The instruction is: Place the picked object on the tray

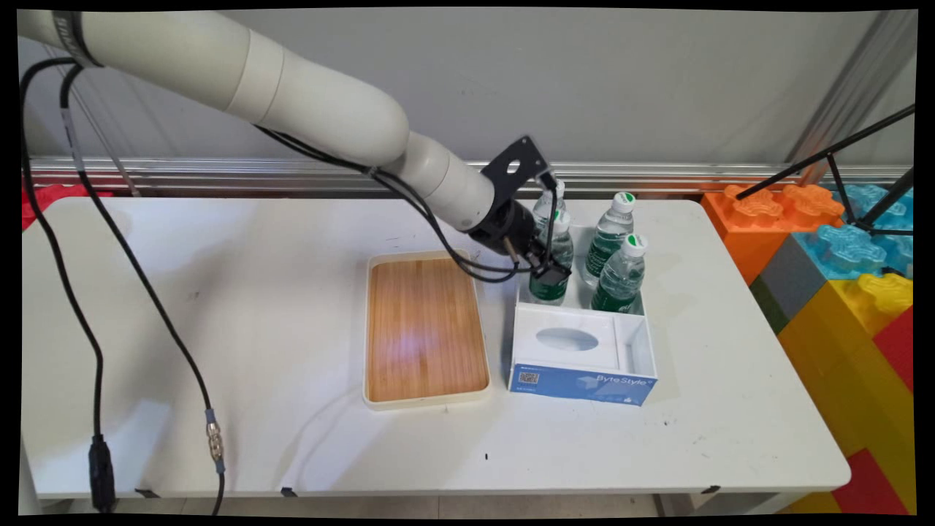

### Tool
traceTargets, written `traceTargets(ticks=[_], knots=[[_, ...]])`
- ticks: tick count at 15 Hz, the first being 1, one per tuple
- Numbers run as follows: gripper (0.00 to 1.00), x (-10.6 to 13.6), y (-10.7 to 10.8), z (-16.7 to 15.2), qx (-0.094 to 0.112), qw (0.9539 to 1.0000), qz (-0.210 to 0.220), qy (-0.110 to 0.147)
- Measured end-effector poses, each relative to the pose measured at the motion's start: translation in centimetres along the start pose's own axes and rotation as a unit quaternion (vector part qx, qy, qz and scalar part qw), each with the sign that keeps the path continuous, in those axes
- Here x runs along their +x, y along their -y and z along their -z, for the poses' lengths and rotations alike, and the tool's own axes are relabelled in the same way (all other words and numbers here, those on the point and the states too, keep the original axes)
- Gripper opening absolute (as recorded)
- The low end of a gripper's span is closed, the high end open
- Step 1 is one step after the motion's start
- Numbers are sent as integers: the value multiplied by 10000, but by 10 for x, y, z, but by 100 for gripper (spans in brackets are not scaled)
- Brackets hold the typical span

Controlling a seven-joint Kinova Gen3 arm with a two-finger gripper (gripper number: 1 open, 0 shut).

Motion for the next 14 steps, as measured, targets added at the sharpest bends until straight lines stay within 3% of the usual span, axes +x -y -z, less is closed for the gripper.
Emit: traceTargets(ticks=[7, 14], knots=[[0, 63, 4, 56, 172, 9994, 224, -208], [0, 82, 2, 121, 313, 9982, 491, 104]])
